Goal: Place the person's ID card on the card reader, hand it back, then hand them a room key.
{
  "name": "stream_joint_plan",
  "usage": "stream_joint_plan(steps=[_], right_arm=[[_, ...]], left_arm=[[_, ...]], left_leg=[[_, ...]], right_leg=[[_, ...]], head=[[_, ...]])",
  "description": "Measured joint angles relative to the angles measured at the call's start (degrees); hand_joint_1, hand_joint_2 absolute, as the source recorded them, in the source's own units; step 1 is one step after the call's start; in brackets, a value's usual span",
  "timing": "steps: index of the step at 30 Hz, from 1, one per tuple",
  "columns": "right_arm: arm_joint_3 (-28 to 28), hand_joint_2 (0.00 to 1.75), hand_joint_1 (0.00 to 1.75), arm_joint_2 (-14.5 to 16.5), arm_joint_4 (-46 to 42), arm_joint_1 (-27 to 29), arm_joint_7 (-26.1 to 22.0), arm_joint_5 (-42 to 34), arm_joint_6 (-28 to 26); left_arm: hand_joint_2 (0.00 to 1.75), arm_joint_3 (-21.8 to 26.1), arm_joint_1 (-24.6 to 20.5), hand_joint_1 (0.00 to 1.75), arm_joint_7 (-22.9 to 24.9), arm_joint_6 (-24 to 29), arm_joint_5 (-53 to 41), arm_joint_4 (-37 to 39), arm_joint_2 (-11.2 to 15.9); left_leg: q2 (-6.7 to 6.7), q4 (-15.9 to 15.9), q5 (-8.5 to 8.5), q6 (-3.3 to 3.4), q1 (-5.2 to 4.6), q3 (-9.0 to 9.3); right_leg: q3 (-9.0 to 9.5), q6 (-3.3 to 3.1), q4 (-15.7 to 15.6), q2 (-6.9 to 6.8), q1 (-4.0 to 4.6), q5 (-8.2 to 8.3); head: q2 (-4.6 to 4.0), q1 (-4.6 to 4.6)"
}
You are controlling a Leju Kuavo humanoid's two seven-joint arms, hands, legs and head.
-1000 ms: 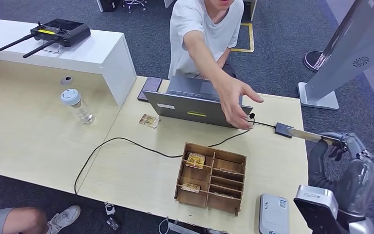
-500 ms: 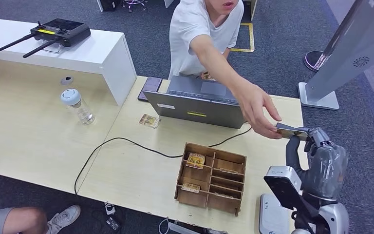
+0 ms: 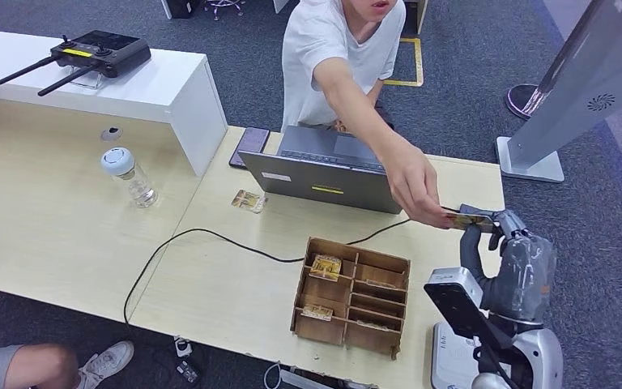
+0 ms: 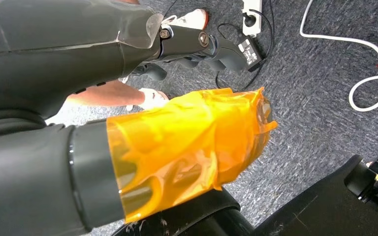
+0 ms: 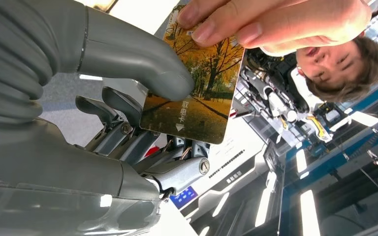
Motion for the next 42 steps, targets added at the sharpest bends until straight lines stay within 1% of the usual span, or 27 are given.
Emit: stream_joint_plan(steps=[1, 3, 5, 7, 11, 19, 23, 27, 33, 42], right_arm=[[0.0, 1.75, 0.37, 0.0, 0.0, 0.0, 0.0, 0.0, 0.0], [0.0, 1.75, 0.24, 0.0, 0.0, 0.0, 0.0, 0.0, 0.0], [0.1, 0.87, 0.05, 0.0, 0.1, -0.1, 0.0, -0.3, 0.2], [0.6, 0.00, 0.00, 0.2, 0.3, -0.2, -0.3, -1.4, 1.0], [1.9, 0.00, 0.00, 0.3, 0.5, -0.4, -1.1, -3.1, 2.5], [2.7, 0.00, 0.00, 0.3, 0.4, -0.3, -2.3, -3.5, 2.4], [3.0, 0.00, 0.00, 0.3, -0.3, 0.0, -4.0, -4.4, 1.9], [3.4, 1.75, 0.00, 0.3, -1.5, 1.0, -5.8, -5.1, 1.5], [4.6, 1.75, 0.00, 0.3, -2.7, 2.1, -7.2, -5.7, 1.6], [6.3, 1.75, 0.00, 0.3, -2.9, 2.2, -6.3, -5.4, 2.7]], left_arm=[[0.00, 0.0, 0.0, 0.00, 0.0, 0.0, 0.0, 0.0, 0.0], [0.00, 0.0, 0.0, 0.00, 0.0, 0.0, 0.0, 0.0, 0.0], [0.00, 0.0, 0.0, 0.00, 0.0, 0.0, 0.0, 0.0, 0.0], [0.00, 0.0, 0.0, 0.00, 0.0, 0.0, 0.1, 0.0, 0.0], [0.00, 0.0, 0.0, 0.00, 0.1, 0.1, 0.3, 0.0, 0.0], [0.00, 0.0, 0.1, 0.00, 0.1, 0.3, 0.4, 0.0, 0.0], [0.00, 0.0, 0.1, 0.00, 0.1, 0.4, 0.6, 0.0, 0.0], [0.00, 0.0, 0.2, 0.00, 0.1, 0.5, 0.8, 0.0, 0.0], [0.00, 0.0, 0.1, 0.00, 0.4, 0.3, 0.9, 0.0, 0.0], [0.00, 0.0, -0.2, 0.00, 0.8, -0.2, 1.0, 0.0, 0.0]], left_leg=[[0.00, 0.0, 0.00, 0.00, 0.00, 0.00], [0.00, 0.0, 0.00, 0.00, 0.00, 0.00], [0.00, 0.0, 0.00, 0.00, 0.00, 0.00], [0.00, 0.0, 0.00, 0.00, 0.00, 0.00], [0.00, 0.0, 0.00, 0.00, 0.00, 0.00], [0.01, 0.0, 0.00, 0.00, 0.00, 0.01], [0.01, 0.0, 0.00, 0.00, 0.00, 0.01], [0.01, 0.0, 0.00, 0.00, 0.00, 0.01], [0.01, 0.0, 0.00, 0.00, 0.00, 0.01], [0.02, 0.0, 0.00, 0.00, 0.00, 0.02]], right_leg=[[0.00, 0.00, 0.0, 0.00, 0.00, 0.00], [0.00, 0.00, 0.0, 0.00, 0.00, 0.00], [0.00, 0.00, 0.0, 0.00, 0.00, 0.00], [0.00, 0.00, 0.0, 0.00, 0.00, 0.00], [0.00, 0.00, 0.0, 0.00, 0.00, 0.00], [0.00, 0.00, 0.0, 0.01, 0.00, 0.00], [0.00, 0.00, 0.0, 0.00, 0.00, 0.00], [-0.01, 0.00, 0.0, 0.01, 0.00, 0.00], [-0.01, 0.00, 0.0, 0.01, 0.00, 0.00], [-0.01, 0.00, 0.0, 0.02, 0.00, 0.00]], head=[[0.00, 0.00], [0.00, 0.00], [0.00, 0.00], [0.00, 0.00], [0.00, -0.01], [0.00, 0.00], [0.00, 0.00], [0.00, -0.01], [0.00, -0.01], [0.00, 0.00]])
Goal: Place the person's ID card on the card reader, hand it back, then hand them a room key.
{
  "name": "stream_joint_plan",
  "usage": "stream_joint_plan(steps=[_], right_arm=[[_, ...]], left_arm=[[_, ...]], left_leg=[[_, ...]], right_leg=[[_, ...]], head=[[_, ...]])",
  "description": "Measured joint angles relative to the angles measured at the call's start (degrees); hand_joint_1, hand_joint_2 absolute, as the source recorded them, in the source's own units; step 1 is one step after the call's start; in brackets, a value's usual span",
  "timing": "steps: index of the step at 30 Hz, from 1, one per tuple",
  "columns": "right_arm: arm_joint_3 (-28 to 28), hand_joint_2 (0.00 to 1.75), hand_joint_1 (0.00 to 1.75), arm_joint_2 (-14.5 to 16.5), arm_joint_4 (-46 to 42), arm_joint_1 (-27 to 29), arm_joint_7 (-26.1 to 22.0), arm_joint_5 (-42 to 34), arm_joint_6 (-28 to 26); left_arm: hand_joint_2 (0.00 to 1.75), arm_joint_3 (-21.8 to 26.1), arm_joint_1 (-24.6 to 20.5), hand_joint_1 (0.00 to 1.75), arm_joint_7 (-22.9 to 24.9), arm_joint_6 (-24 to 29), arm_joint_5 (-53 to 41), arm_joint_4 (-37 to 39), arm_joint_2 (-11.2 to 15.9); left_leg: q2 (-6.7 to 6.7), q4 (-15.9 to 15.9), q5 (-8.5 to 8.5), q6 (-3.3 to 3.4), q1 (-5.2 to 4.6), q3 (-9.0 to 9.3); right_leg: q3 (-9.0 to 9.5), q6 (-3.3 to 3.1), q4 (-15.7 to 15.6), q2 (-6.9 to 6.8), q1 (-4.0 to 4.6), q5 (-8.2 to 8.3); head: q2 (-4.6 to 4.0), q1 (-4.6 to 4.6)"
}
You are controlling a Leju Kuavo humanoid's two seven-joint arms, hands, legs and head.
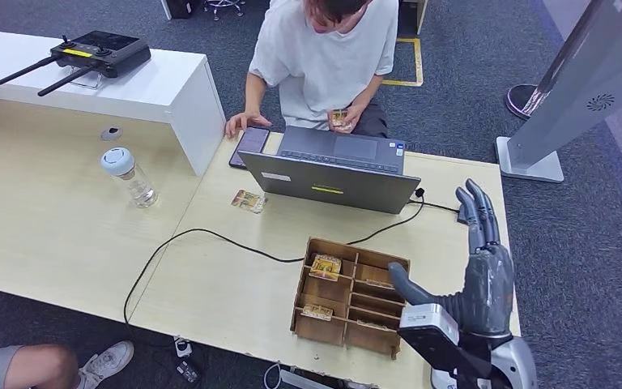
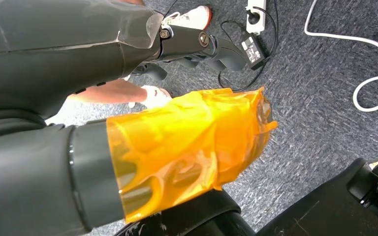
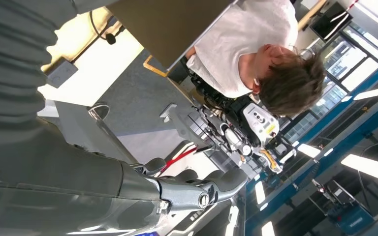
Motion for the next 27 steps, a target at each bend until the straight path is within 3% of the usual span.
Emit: stream_joint_plan(steps=[27], right_arm=[[3.3, 1.75, 0.00, -0.4, 5.0, 3.2, 0.5, 2.7, 3.2]], left_arm=[[0.00, 0.0, 0.0, 0.00, 0.4, -0.2, 0.2, 0.0, 0.0]], left_leg=[[0.00, 0.0, -0.01, 0.00, 0.00, 0.00]], right_leg=[[-0.01, 0.00, 0.0, 0.00, 0.00, -0.01]], head=[[0.00, -0.01]])
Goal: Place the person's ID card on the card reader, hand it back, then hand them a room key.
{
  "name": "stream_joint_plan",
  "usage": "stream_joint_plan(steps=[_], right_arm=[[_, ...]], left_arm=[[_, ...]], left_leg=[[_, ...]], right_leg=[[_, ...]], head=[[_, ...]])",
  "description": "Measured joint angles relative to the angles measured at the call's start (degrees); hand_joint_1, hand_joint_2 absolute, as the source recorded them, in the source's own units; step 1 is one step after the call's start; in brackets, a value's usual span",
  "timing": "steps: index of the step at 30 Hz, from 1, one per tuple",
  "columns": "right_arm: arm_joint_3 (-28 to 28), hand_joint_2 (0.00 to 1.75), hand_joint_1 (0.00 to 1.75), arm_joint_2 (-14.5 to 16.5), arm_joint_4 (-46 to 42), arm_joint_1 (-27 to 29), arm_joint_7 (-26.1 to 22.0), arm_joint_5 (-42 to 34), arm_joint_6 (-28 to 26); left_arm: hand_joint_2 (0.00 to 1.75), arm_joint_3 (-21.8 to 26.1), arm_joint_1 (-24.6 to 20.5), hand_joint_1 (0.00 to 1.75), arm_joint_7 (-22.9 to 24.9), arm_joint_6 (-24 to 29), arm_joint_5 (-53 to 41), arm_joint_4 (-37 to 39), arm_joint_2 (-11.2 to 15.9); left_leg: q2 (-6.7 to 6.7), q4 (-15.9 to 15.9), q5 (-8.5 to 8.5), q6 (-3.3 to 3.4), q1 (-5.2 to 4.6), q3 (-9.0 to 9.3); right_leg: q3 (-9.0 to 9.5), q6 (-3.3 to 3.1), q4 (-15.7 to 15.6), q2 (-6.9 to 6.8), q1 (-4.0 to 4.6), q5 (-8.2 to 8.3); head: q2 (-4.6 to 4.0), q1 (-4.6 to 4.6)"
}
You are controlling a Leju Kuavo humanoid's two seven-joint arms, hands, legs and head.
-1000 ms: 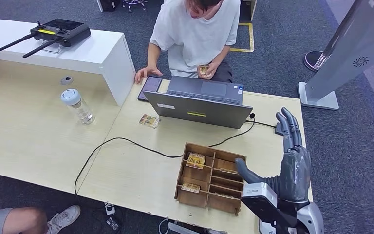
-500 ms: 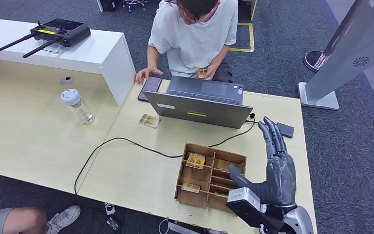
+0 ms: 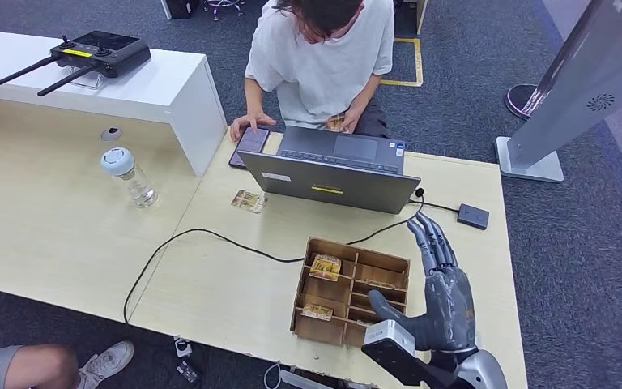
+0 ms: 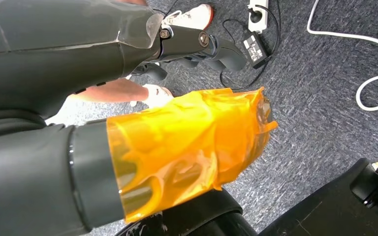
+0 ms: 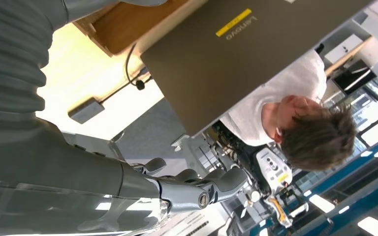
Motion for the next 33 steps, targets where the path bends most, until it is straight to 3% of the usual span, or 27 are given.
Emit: stream_joint_plan(steps=[33], right_arm=[[2.6, 1.75, 0.01, -1.1, 10.4, -0.2, 6.2, 7.6, 2.6]], left_arm=[[0.00, 0.0, -0.2, 0.00, 0.3, -0.7, -1.1, 0.0, 0.0]], left_leg=[[0.00, 0.0, 0.00, 0.00, 0.00, 0.00]], right_leg=[[0.00, 0.00, 0.0, 0.00, 0.00, 0.00]], head=[[0.00, 0.01]])
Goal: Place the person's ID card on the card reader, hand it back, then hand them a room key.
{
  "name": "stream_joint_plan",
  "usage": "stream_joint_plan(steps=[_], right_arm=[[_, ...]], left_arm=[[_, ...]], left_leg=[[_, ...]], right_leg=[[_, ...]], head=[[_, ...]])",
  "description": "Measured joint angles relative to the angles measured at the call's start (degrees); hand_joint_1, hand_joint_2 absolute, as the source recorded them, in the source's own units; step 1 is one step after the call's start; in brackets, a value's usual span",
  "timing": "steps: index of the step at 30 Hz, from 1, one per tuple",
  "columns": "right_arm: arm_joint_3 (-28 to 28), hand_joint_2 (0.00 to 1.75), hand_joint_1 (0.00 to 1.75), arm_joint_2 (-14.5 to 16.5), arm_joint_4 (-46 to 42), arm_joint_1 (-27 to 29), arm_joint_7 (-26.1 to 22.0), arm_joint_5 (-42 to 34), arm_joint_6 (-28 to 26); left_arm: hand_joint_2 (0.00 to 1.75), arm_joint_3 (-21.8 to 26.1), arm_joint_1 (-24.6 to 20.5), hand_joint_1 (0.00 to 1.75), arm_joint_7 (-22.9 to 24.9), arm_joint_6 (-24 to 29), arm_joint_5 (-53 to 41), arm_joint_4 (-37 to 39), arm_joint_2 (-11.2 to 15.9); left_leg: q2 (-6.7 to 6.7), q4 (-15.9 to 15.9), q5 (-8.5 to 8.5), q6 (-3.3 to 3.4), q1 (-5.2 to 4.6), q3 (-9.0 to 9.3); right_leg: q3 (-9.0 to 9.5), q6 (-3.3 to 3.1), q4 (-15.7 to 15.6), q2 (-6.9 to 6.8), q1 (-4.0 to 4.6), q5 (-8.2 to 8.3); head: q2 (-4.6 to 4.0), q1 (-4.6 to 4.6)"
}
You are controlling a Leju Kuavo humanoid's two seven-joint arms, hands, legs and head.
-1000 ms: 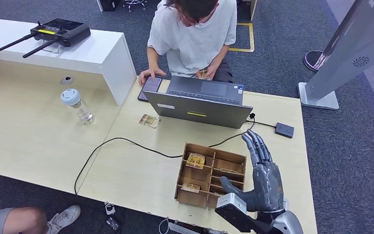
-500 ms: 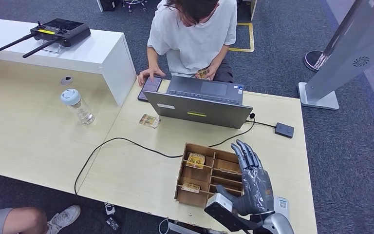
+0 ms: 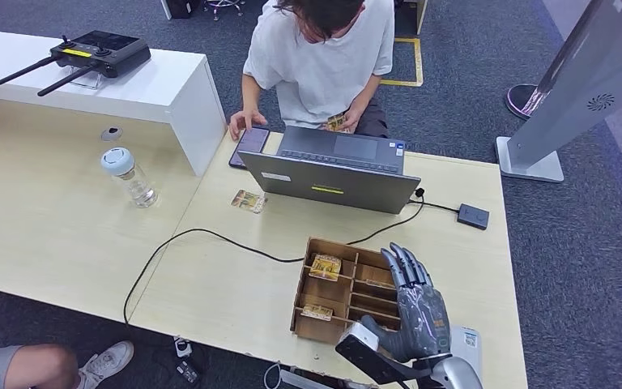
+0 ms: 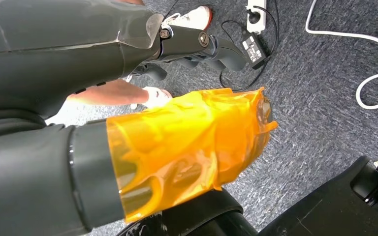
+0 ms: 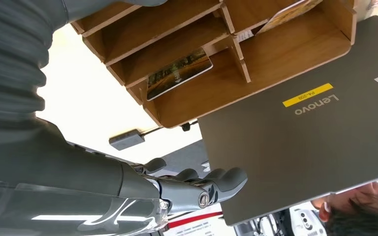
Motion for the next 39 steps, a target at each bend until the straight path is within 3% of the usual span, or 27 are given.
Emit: stream_joint_plan(steps=[39], right_arm=[[0.0, 1.75, 0.10, 0.0, 2.0, -2.9, 1.2, 0.9, 0.5]], left_arm=[[0.00, -0.1, -0.3, 0.00, 0.4, -0.6, -0.6, 0.0, 0.0]], left_leg=[[0.00, 0.0, 0.00, 0.00, 0.00, 0.00]], right_leg=[[0.00, 0.00, 0.0, 0.00, 0.00, 0.00]], head=[[0.00, -0.01]])
